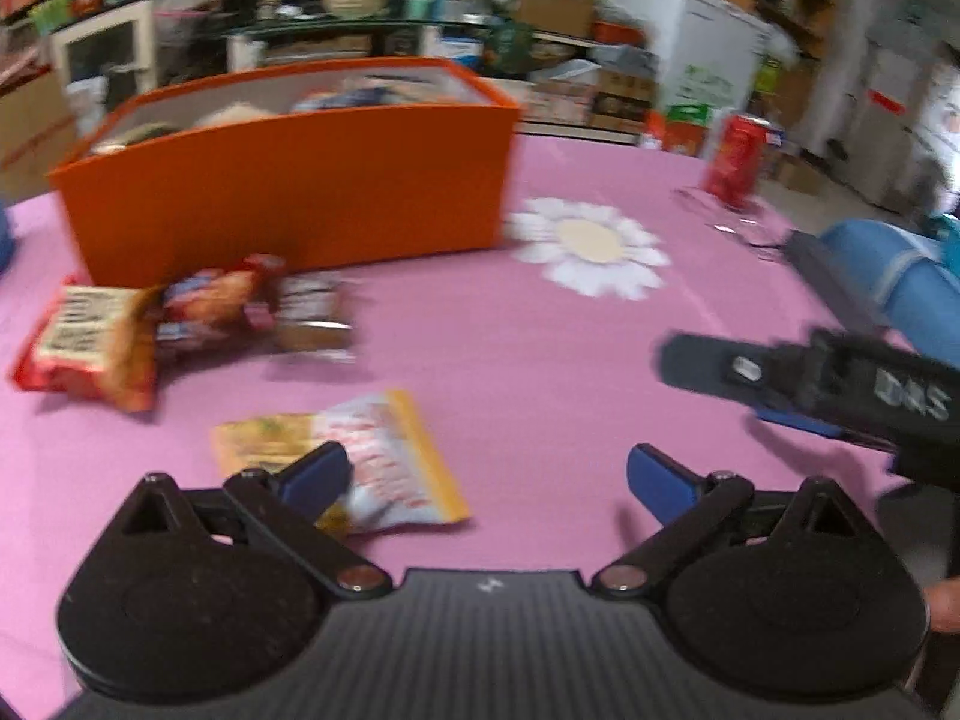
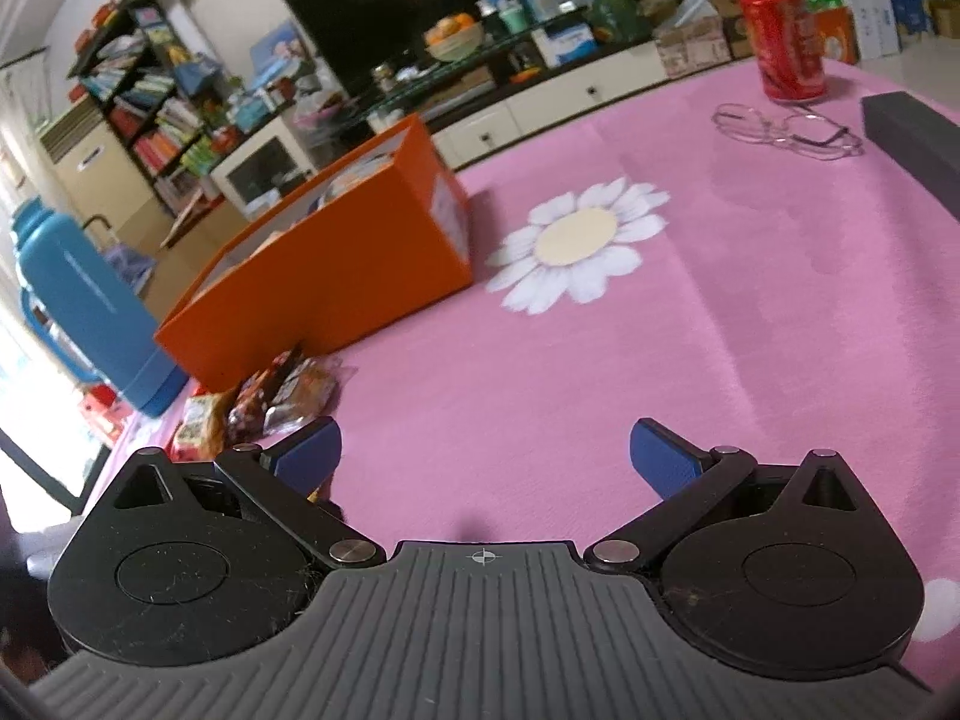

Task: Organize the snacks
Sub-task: 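Grasp the red broad-bean snack bag with the left tool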

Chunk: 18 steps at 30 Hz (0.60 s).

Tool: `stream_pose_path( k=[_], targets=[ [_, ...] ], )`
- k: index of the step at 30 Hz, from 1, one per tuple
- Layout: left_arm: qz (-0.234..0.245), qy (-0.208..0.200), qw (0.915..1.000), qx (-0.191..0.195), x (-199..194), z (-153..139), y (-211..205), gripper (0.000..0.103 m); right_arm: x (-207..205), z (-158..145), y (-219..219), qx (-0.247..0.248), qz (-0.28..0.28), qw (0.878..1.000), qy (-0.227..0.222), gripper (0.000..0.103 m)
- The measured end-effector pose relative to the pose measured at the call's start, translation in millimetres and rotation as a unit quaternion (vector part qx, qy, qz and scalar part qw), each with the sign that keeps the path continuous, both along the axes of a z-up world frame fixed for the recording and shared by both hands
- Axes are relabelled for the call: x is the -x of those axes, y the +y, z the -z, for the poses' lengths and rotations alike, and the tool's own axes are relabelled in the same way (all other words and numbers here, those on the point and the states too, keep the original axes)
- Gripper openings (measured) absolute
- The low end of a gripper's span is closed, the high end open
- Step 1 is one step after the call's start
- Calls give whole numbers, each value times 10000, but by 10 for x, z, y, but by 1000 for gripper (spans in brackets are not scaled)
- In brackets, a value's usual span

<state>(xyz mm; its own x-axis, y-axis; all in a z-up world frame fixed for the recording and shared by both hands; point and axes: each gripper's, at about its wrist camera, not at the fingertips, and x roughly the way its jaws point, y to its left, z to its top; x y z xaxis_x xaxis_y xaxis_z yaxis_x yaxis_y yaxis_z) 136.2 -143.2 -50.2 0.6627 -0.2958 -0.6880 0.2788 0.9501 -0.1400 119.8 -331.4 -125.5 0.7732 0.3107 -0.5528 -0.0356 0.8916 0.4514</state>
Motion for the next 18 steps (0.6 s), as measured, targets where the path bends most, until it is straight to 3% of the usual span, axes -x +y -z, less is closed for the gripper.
stream_pose_path(
  k=[4,9,14,18],
  targets=[
    [306,-115,9995,-49,-13,12,-252,98,12,-7,-165,-173,311,9994,-7,94],
    [95,-107,9998,151,46,-30,-97,100,13,7,-289,-306,516,9982,39,94],
    [-858,-673,9936,-289,101,-303,628,102,4,15,-308,-337,515,9981,66,94],
    [-1835,-563,9793,-649,-257,-380,1377,102,-11,34,-230,-227,356,9990,144,94]
  ],
)
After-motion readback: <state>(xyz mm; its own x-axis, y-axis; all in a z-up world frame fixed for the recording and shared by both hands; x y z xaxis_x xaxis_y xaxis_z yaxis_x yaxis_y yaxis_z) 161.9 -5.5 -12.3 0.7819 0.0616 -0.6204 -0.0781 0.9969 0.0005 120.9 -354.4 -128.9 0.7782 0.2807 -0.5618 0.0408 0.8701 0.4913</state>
